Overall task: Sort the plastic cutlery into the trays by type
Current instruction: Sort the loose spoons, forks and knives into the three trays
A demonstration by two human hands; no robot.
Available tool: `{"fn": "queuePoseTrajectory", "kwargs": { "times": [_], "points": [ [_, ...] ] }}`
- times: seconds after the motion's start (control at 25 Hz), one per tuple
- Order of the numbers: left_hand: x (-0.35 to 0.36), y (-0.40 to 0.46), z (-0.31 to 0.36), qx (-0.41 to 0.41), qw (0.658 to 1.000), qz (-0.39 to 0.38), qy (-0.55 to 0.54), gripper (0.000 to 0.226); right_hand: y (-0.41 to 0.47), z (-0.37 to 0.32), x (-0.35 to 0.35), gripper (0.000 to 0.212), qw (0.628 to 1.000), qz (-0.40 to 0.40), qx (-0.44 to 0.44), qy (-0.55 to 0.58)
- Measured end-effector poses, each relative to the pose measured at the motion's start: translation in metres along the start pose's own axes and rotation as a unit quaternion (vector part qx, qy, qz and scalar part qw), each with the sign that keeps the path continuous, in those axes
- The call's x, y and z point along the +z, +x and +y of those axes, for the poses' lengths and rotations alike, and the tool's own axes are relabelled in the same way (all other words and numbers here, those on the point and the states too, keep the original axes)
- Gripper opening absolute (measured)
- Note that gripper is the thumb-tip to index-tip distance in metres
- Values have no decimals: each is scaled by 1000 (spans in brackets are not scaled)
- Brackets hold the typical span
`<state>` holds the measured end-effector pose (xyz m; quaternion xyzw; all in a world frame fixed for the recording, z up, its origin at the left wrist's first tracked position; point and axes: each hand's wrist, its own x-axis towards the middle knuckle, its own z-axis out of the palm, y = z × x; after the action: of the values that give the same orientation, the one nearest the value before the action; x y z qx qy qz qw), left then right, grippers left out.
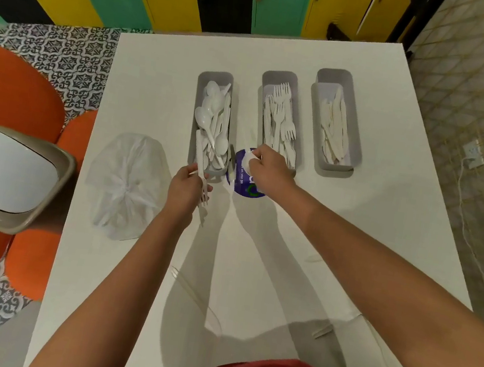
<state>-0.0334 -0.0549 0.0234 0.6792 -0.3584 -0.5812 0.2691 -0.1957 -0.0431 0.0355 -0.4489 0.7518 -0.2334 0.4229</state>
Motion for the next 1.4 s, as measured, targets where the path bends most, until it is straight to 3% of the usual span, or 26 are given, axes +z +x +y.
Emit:
{"fn": "queuePoseTrajectory", "kwargs": {
  "times": [0.12, 0.32, 0.4, 0.56, 0.72, 0.88, 1.24, 1.4],
  "points": [
    [-4, 7, -2, -2, 1000, -4, 17, 42, 21, -17, 17, 14, 1000, -15, -12, 14],
    [-11, 11, -4, 11, 999, -12, 46, 49, 41, -31, 28, 48, 995, -67, -55, 47],
    [-14, 13, -6, 10, 999, -11, 43, 51, 36, -23, 25, 51, 994, -62, -89, 19],
    [-6, 13, -7, 16, 999, -19, 38, 50, 11, 25, 17, 32, 986, -27, -150, -68],
    [23, 14, 4, 56, 994, -62, 70, 48, -6, 97, 11, 35, 939, 38, -235, -248],
    [63, 20, 26, 104, 977, -96, 157, 51, -10, 140, 0, 51, 923, -4, -178, -342],
    [113, 33, 70, 167, 948, -127, 238, 53, -8, 145, -2, 54, 924, -36, -158, -347],
    [101, 23, 53, 190, 938, -137, 255, 35, -15, 141, -3, 57, 926, -43, -146, -345]
  ]
}}
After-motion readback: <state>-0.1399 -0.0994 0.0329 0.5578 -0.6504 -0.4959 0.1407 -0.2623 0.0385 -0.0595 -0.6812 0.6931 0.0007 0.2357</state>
